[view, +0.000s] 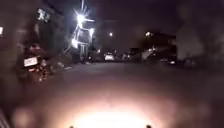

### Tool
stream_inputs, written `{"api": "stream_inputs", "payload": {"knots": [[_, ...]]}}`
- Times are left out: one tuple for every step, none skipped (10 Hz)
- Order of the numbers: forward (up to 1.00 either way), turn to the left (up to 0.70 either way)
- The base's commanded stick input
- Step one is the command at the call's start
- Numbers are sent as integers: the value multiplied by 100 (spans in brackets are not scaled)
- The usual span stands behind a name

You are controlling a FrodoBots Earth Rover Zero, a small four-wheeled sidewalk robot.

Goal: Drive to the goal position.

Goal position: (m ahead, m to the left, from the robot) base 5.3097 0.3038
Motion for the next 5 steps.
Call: {"api": "stream_inputs", "payload": {"knots": [[70,0],[70,0],[70,0],[70,0],[70,0]]}}
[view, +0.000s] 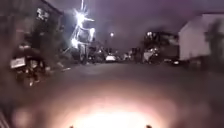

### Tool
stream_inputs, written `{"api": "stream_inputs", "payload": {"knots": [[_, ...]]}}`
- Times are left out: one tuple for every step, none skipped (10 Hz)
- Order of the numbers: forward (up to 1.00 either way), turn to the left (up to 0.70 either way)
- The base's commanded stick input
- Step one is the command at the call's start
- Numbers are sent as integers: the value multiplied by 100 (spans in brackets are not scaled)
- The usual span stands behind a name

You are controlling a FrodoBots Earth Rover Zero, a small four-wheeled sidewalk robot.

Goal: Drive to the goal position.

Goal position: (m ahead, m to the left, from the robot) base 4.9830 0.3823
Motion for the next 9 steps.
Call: {"api": "stream_inputs", "payload": {"knots": [[70,0],[70,0],[70,0],[70,0],[70,0],[70,0],[70,0],[70,0],[70,0]]}}
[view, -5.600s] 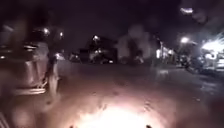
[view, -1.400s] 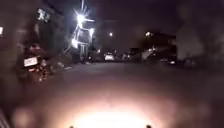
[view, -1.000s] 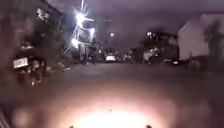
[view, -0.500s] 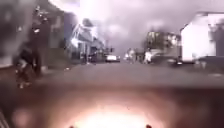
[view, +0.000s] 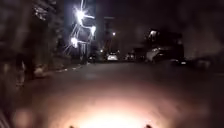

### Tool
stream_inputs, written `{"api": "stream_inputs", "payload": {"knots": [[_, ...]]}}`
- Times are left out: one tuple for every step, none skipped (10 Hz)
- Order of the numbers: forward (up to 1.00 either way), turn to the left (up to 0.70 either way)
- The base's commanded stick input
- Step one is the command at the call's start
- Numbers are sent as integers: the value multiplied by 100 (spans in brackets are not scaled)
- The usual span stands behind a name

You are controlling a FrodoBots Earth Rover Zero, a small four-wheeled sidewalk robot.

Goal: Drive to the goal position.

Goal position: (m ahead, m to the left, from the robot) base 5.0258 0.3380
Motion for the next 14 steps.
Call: {"api": "stream_inputs", "payload": {"knots": [[70,0],[70,0],[70,0],[70,0],[70,0],[70,0],[70,0],[70,1],[70,8],[70,21],[70,33],[70,28],[70,8],[70,0]]}}
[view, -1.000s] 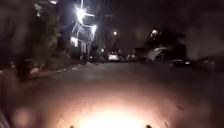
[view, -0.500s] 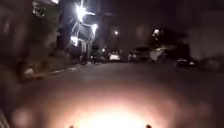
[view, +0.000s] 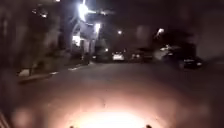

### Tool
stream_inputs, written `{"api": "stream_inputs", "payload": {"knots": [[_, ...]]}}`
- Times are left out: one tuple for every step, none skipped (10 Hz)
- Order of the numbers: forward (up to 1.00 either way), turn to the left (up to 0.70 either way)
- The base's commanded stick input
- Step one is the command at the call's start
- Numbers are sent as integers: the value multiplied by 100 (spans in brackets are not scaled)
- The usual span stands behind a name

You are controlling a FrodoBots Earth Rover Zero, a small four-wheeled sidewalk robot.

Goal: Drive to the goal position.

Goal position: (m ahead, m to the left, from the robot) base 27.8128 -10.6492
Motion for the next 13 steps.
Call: {"api": "stream_inputs", "payload": {"knots": [[70,0],[70,0],[70,0],[70,0],[70,0],[70,0],[70,0],[70,0],[70,0],[70,0],[70,0],[70,0],[70,0]]}}
